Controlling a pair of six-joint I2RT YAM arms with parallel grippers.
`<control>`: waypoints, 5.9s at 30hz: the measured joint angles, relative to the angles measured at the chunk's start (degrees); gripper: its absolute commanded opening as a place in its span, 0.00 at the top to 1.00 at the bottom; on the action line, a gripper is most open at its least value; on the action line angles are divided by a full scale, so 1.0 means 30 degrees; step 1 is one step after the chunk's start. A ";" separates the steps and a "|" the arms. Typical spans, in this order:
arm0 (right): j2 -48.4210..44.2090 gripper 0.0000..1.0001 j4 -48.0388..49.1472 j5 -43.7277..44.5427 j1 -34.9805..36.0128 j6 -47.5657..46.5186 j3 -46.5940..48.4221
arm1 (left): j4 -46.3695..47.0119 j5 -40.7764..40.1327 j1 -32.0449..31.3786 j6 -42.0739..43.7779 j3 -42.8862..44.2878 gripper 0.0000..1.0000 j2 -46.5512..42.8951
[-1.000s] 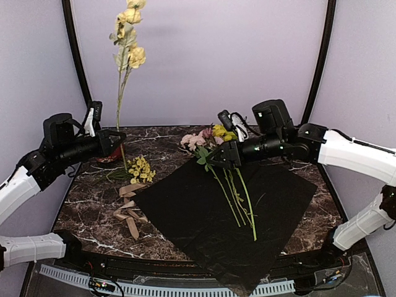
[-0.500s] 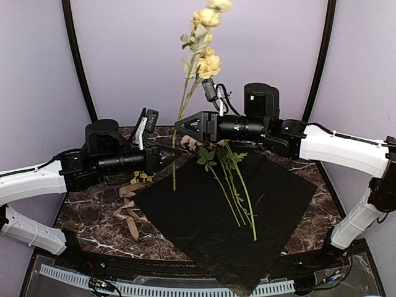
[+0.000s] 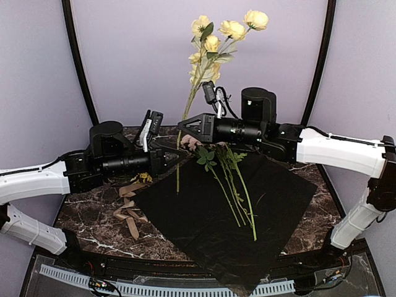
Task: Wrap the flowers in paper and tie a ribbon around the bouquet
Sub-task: Pass from the left arm to the right, then place the fake flower on the flattened wrapping paper, then adjust the fake flower at the corner of the board, then pick up the fake flower from the corner of the board, then pass from the left arm to the right
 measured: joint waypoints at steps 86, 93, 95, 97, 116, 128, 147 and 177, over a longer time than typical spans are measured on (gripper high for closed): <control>0.1224 0.58 -1.8149 0.3504 -0.5202 -0.4466 -0.3534 | -1.3981 -0.4087 1.8972 0.4656 0.7082 0.66 1.4112; 0.1224 0.58 -1.8221 0.3490 -0.5202 -0.4459 -0.3963 | -1.1868 -0.3191 1.8965 0.3373 0.2506 0.71 1.0805; 0.1224 0.58 -1.8221 0.3497 -0.5202 -0.4459 -0.3963 | -1.1774 -0.3024 1.8935 0.2834 0.1246 0.71 0.9734; 0.1224 0.58 -1.8214 0.3490 -0.5202 -0.4459 -0.3963 | -1.1730 -0.2929 1.8790 0.2339 0.0321 0.71 0.8918; -0.0277 0.56 -1.8425 0.3577 -0.4983 -0.4459 -0.4364 | -1.5467 -0.2747 1.8032 0.6339 0.2616 0.24 0.7461; -0.0466 0.54 -1.8433 0.3461 -0.4838 -0.4459 -0.4772 | -1.5271 -0.4524 1.6619 0.8546 0.2470 0.23 0.9289; -0.1115 0.52 -1.8433 0.3198 -0.4677 -0.4444 -0.5450 | -1.3551 -0.4167 1.5759 1.0331 0.2987 1.00 1.1001; -0.4648 0.52 -1.2830 0.0401 -0.2208 -0.2579 -0.4656 | -0.3657 0.0896 0.6980 0.1479 -0.2259 1.00 -0.4415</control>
